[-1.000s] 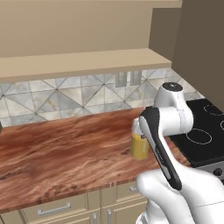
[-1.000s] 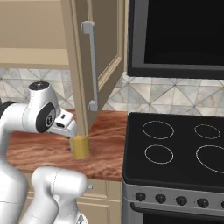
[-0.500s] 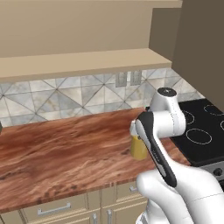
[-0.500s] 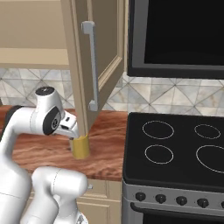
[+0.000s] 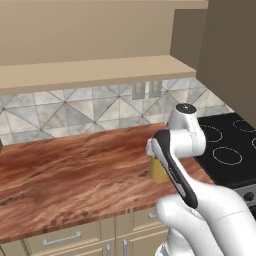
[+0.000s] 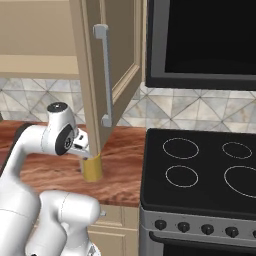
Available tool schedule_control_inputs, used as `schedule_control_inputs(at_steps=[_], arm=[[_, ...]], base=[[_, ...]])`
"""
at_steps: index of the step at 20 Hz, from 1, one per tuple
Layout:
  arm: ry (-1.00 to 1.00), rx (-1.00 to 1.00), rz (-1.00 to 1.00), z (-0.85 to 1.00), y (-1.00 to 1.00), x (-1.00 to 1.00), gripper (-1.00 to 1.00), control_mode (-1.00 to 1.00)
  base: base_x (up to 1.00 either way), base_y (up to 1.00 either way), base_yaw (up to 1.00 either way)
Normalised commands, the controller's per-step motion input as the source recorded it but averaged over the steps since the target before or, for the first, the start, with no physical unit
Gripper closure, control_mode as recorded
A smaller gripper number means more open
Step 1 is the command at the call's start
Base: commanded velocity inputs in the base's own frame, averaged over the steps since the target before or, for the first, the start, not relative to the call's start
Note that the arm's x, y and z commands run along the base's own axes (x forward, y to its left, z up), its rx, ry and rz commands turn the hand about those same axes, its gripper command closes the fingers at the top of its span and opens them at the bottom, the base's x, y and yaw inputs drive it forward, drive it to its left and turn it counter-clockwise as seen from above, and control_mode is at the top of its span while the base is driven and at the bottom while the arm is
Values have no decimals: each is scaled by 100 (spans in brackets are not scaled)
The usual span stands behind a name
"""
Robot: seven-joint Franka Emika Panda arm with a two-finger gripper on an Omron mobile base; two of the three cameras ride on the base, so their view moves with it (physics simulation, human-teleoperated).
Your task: There is a tray on the dining counter. Grab the cup, mug, and pitcher and place them on the tray. The pitcher may be placed next to the tray if it cannot fit the tray.
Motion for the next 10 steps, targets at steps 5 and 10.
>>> schedule_control_inputs(at_steps=[5, 10], arm=[[0, 0, 0, -14, 0, 29, -100, -100], [0, 0, 0, -11, 0, 26, -100, -100]], base=[[0, 0, 0], [0, 0, 0]])
